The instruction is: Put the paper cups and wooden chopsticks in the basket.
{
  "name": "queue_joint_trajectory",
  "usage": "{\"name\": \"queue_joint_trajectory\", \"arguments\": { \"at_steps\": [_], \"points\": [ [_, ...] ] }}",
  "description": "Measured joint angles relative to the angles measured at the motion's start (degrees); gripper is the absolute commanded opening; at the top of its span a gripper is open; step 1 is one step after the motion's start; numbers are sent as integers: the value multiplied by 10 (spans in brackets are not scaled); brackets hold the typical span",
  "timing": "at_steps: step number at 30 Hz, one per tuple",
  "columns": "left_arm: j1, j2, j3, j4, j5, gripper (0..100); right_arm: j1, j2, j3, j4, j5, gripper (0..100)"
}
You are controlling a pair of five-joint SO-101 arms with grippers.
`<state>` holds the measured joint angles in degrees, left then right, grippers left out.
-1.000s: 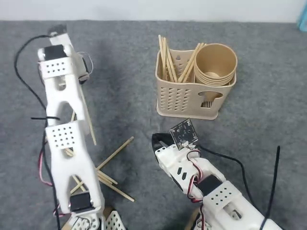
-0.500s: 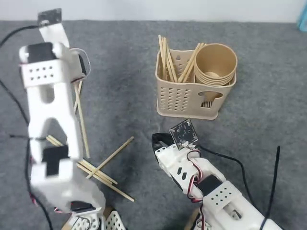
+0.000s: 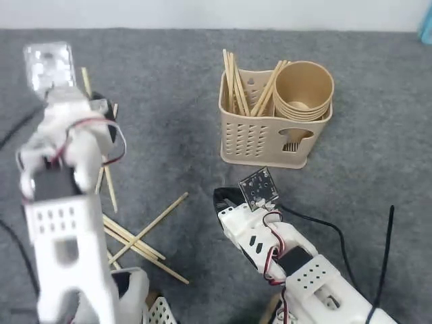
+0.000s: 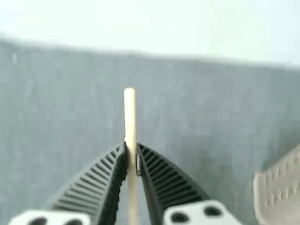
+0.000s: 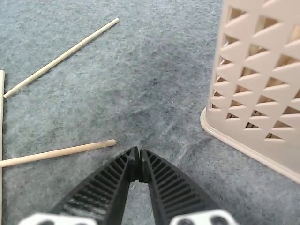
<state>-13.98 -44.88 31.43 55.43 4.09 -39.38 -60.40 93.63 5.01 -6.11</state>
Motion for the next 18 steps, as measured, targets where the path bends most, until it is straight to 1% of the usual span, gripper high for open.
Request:
{"name": "queue_joint_trajectory", "arguments": {
  "at_steps": [4,7,10,13,15,16,18],
  "points": [
    [32,-113,67,-75,1,12,0,0,0,0,0,9],
    [77,-178,105,-143,-2,12,5,0,0,0,0,9],
    [124,-222,161,-253,-2,12,13,0,0,0,0,9],
    [166,-245,230,-404,-2,12,14,0,0,0,0,10],
    [187,-246,245,-490,-2,12,16,0,0,0,0,10],
    [198,-246,245,-514,-2,12,16,0,0,0,0,10],
    [223,-248,238,-530,-2,12,16,0,0,0,0,10]
  ]
}}
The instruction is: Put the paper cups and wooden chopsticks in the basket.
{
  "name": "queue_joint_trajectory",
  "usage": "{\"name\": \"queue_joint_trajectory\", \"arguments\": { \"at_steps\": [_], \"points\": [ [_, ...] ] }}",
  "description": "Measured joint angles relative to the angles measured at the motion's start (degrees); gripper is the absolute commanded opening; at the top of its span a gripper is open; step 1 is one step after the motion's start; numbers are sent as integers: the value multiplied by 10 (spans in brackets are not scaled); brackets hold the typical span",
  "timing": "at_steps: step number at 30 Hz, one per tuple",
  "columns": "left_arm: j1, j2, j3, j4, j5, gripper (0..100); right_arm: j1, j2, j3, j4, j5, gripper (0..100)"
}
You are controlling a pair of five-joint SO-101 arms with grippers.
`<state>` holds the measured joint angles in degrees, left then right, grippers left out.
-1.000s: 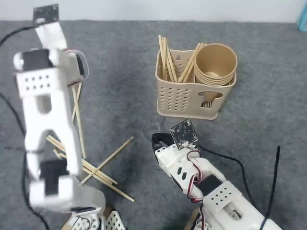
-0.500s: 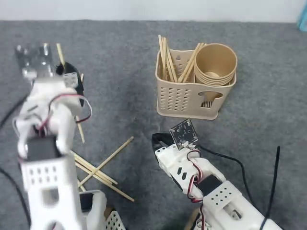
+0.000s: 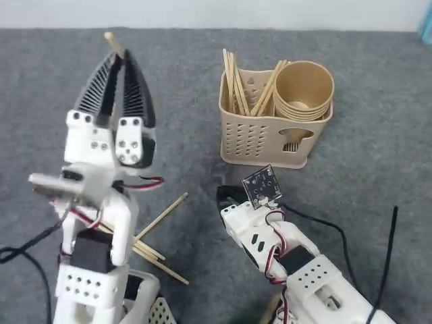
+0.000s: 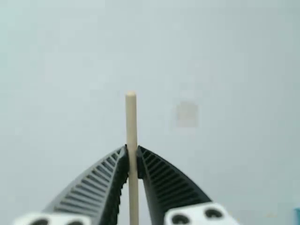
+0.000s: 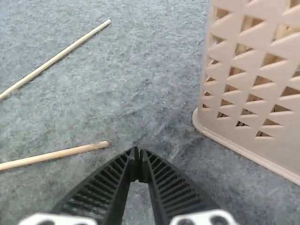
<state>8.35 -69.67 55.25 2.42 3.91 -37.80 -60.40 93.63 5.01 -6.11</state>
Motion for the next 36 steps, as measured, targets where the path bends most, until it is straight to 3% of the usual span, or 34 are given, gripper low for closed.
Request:
{"name": "queue_joint_trajectory", "arguments": {
  "at_steps": [7,16,20,28,36],
  "points": [
    [78,123,-141,35,0,12,0,0,0,0,0,10],
    [120,318,-295,47,2,12,0,0,0,0,0,10],
    [129,363,-322,47,37,12,0,0,0,0,0,9],
    [129,448,-273,21,50,12,0,0,0,0,0,12],
    [129,466,-76,-184,50,28,0,0,0,0,0,13]
  ]
}}
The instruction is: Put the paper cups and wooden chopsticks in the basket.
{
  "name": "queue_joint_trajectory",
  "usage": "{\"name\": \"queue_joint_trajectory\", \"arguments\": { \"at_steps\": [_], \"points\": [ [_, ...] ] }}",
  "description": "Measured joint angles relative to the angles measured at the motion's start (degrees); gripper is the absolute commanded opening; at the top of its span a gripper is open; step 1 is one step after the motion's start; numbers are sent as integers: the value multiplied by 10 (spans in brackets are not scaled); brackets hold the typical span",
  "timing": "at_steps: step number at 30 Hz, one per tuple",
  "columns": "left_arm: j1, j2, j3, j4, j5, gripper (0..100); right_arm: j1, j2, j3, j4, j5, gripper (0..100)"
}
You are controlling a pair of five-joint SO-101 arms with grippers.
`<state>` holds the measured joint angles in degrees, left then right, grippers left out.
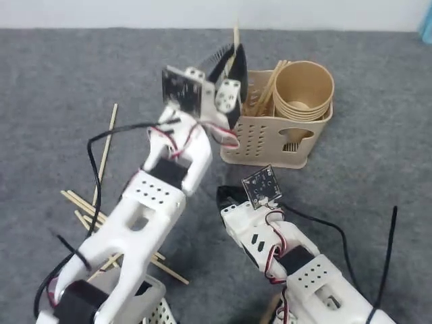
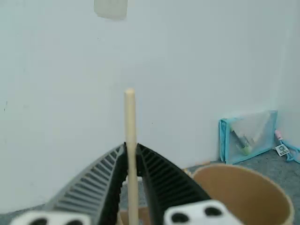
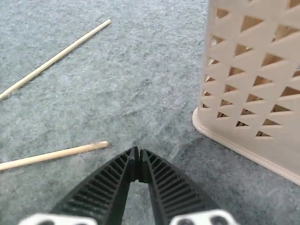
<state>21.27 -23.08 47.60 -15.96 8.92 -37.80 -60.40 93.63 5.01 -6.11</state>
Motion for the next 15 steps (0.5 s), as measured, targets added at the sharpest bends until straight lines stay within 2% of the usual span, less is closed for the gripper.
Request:
{"name": "queue_joint_trajectory", "arguments": {
  "at_steps": [3,7,15],
  "points": [
    [-1,0,45,-40,2,113,0,0,0,0,0,13],
    [-18,-3,48,-31,7,212,0,0,0,0,0,13],
    [-33,-114,52,71,35,216,0,0,0,0,0,13]
  ]
}}
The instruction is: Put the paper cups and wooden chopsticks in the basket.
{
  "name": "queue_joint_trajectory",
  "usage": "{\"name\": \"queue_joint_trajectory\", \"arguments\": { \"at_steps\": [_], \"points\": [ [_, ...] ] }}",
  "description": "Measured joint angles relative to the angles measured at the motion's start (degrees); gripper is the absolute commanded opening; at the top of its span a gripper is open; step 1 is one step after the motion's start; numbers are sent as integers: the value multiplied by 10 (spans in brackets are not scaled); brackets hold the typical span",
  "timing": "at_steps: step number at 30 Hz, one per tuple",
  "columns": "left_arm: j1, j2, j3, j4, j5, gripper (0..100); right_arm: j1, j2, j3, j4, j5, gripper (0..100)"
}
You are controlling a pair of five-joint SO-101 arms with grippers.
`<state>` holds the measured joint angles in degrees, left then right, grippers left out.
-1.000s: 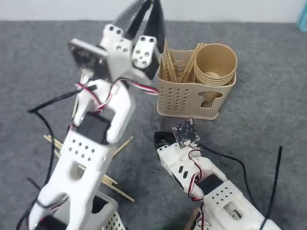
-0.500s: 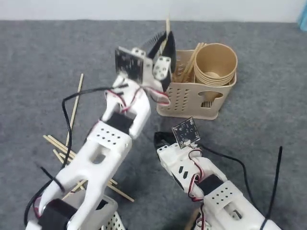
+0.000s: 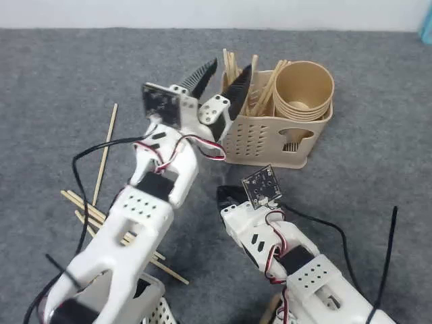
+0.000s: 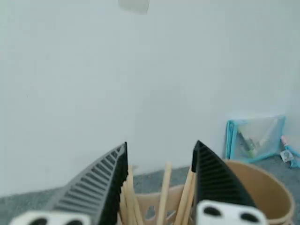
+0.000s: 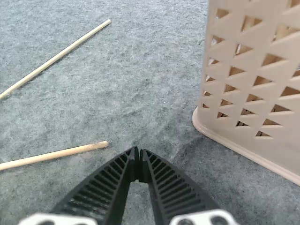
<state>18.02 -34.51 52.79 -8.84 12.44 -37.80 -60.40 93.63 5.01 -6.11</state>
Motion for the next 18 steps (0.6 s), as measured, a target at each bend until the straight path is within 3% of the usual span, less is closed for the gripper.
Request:
{"name": "queue_joint_trajectory", "arguments": {
  "at_steps": [4,9,14,18],
  "points": [
    [-51,-85,-20,94,4,216,0,0,0,0,0,13],
    [-185,-115,-105,245,4,216,0,0,0,0,0,12],
    [-314,-59,-185,365,4,151,0,0,0,0,0,12],
    [-359,39,-229,389,4,58,0,0,0,0,0,12]
  ]
}}
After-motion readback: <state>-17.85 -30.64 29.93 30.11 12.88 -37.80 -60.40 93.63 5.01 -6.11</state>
